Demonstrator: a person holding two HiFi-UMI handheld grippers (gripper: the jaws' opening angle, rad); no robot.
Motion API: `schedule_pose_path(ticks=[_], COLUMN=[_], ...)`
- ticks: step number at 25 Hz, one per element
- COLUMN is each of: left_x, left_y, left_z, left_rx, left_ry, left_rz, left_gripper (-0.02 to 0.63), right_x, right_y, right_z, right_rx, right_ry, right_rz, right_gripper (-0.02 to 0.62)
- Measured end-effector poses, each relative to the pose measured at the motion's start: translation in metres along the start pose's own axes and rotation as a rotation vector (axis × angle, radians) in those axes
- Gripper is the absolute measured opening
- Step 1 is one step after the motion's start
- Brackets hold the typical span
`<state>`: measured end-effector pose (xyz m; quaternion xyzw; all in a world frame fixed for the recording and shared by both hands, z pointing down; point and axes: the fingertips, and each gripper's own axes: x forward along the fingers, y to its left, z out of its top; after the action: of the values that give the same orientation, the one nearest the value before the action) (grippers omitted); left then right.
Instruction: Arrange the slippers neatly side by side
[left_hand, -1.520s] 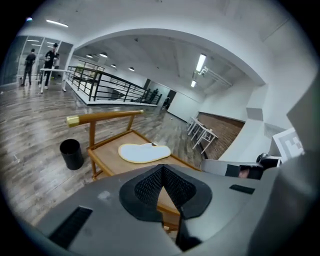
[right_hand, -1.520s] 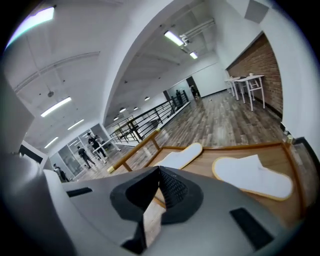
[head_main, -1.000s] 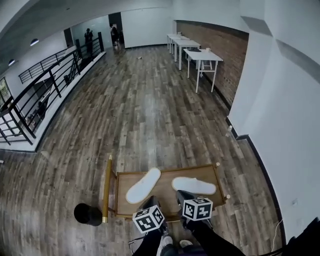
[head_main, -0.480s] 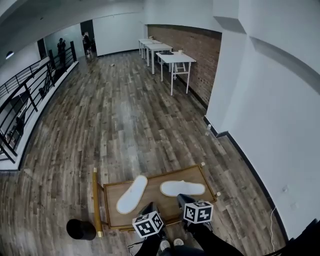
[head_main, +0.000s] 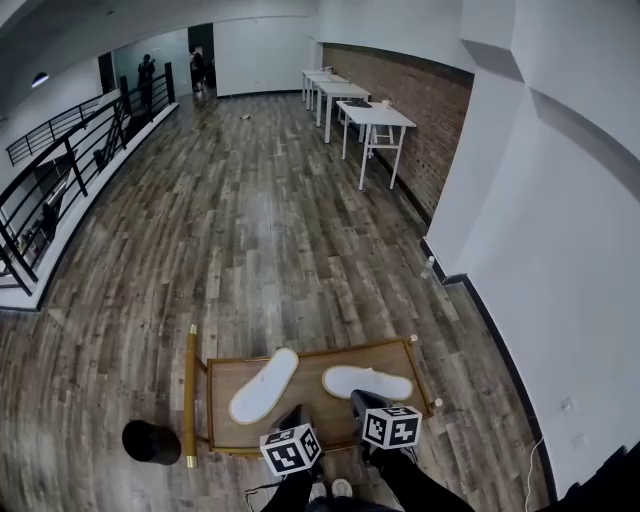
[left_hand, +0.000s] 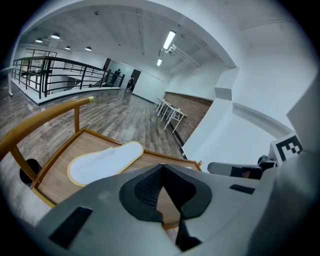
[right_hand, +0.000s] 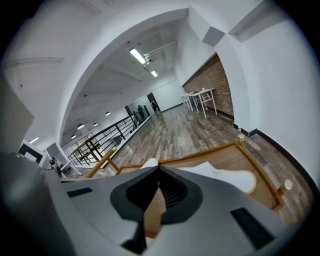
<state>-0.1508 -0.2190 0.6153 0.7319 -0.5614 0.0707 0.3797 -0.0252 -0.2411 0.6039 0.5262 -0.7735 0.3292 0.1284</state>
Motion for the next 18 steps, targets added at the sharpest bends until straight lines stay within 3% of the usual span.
schedule_pose_path(ticks=[3,6,9,12,18], left_x=[0.006,0.008,0.008,0.010,0.016], left_y=[0.000,0.001,0.005,0.010,0.015], left_z=[-0.003,-0.008,-0.012,-0.018,-0.017], left_rx=[-0.002,0.006,0.015,0.013,0.017], left_ry=[0.011,0.028,0.043,0.060,0.066], left_rz=[0.009,0.020,0.028,0.044,0.067], left_gripper=[-0.002,-0.002,-0.002,-0.002,-0.002], right_x=[0.009,0.021,0.037,0.055,0.082], right_y=[-0.016,-0.042,-0.062,-0.075,-0.087], right_z=[0.009,0.017,0.021,0.019,-0.005], right_rx=[-0.089,-0.293,-0.541,-0.752,-1.021], right_ry=[0.020,0.096,0.235,0.388,0.668], right_rz=[0.001,0.002,0.046,0.120,0.295], right_gripper=[-0.002,0.012,0.087,0.115,0.130])
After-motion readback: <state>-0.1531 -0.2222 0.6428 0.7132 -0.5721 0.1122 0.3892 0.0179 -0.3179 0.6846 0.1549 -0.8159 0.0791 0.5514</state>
